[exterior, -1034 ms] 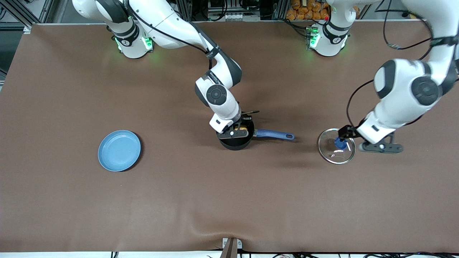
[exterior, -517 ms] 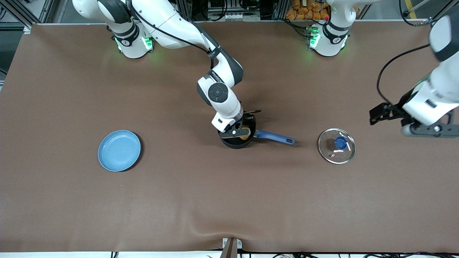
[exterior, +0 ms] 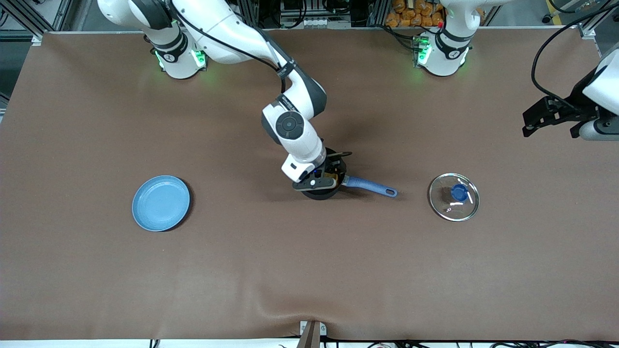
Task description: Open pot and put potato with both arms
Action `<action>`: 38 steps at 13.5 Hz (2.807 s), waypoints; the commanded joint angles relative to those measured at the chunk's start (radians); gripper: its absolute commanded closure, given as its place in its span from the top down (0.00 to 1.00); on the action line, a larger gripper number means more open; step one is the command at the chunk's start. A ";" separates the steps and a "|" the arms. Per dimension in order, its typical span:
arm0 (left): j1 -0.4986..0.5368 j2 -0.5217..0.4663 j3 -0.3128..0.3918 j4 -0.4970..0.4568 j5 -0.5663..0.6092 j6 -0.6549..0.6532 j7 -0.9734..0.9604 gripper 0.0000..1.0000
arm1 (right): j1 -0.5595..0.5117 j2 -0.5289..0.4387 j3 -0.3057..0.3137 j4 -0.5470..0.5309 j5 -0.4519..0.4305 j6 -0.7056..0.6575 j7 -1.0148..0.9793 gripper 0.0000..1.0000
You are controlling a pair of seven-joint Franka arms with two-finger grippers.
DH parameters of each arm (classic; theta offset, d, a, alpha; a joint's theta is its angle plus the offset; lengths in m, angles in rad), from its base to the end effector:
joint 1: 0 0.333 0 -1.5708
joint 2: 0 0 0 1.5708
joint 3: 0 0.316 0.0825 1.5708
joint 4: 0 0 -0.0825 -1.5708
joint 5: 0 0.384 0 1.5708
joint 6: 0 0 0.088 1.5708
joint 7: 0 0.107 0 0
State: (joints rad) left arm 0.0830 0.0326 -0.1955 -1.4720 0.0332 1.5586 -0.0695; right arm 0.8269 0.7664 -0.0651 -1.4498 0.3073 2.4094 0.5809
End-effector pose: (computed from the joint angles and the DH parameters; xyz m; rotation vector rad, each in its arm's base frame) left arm 0.5610 -0.0577 0.6521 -3.1179 0.0646 -0.0886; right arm 0.5289 0.5206 0.2513 -2.8759 0.0079 -0.0559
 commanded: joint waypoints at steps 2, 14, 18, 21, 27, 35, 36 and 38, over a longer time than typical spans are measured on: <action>-0.020 -0.057 0.040 -0.005 -0.009 -0.028 0.007 1.00 | -0.032 -0.128 -0.071 0.002 -0.017 -0.159 -0.021 1.00; -0.178 -0.091 0.174 -0.027 -0.050 -0.143 -0.004 1.00 | -0.422 -0.475 -0.252 0.074 -0.152 -0.912 -0.535 1.00; -0.172 -0.086 0.168 -0.027 -0.055 -0.143 -0.007 1.00 | -0.422 -0.620 -0.277 0.074 -0.269 -1.039 -0.533 1.00; -0.170 -0.083 0.168 -0.027 -0.055 -0.144 -0.007 1.00 | -0.422 -0.679 -0.277 0.074 -0.277 -1.073 -0.532 1.00; -0.167 -0.083 0.174 -0.024 -0.055 -0.144 0.005 1.00 | -0.436 -0.679 -0.283 0.074 -0.272 -1.050 -0.532 1.00; -0.169 -0.073 0.174 -0.024 -0.055 -0.143 0.005 1.00 | -0.746 -0.671 -0.014 0.075 -0.272 -1.033 -0.573 1.00; -0.167 -0.074 0.174 -0.019 -0.055 -0.143 0.007 1.00 | -0.840 -0.671 0.089 0.075 -0.292 -1.033 -0.575 1.00; -0.169 -0.072 0.174 -0.017 -0.042 -0.143 0.005 1.00 | -0.890 -0.670 0.145 0.075 -0.320 -1.033 -0.576 1.00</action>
State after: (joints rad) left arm -0.0845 -0.0312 -0.0261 -1.4909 -0.0003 1.4233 -0.0691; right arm 0.0031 0.1007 0.0018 -1.3712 0.0212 1.3702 0.0179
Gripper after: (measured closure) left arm 0.000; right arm 0.000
